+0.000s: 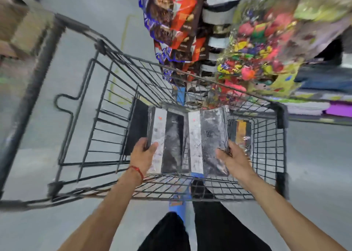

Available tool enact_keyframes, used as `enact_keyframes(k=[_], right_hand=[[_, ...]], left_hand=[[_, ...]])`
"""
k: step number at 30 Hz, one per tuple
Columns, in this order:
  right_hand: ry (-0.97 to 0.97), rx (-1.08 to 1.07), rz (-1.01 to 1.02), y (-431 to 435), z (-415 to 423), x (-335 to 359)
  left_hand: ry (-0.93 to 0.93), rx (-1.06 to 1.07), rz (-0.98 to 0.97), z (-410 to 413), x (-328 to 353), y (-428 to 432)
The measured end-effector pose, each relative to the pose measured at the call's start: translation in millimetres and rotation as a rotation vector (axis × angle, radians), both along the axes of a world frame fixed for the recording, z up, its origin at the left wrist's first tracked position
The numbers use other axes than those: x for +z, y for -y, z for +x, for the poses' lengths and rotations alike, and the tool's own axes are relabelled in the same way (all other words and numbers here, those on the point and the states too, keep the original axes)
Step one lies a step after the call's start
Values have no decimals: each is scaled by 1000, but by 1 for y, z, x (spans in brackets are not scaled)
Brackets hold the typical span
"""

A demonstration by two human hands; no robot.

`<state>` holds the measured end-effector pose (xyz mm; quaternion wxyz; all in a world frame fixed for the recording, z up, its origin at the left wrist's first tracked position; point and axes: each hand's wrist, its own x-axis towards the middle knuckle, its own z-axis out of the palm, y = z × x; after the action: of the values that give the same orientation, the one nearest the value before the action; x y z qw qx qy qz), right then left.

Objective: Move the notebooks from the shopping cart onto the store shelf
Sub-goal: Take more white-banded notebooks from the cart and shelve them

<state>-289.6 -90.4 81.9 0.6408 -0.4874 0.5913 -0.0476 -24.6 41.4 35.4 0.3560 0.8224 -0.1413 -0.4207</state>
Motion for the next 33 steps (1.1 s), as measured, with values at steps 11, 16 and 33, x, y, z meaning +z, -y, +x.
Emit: enact_keyframes(k=[11,16,33], right_hand=[[65,-318,-197,-95,-49,89],[86,-458,-250,-122,-90,123],[234,-615,-315,-51,-330,137]], left_hand=[[-54,-265,-221,-34,119,-31],[-7,-338,-272,-62,154,-26],[27,-480,-402,-296,198,98]])
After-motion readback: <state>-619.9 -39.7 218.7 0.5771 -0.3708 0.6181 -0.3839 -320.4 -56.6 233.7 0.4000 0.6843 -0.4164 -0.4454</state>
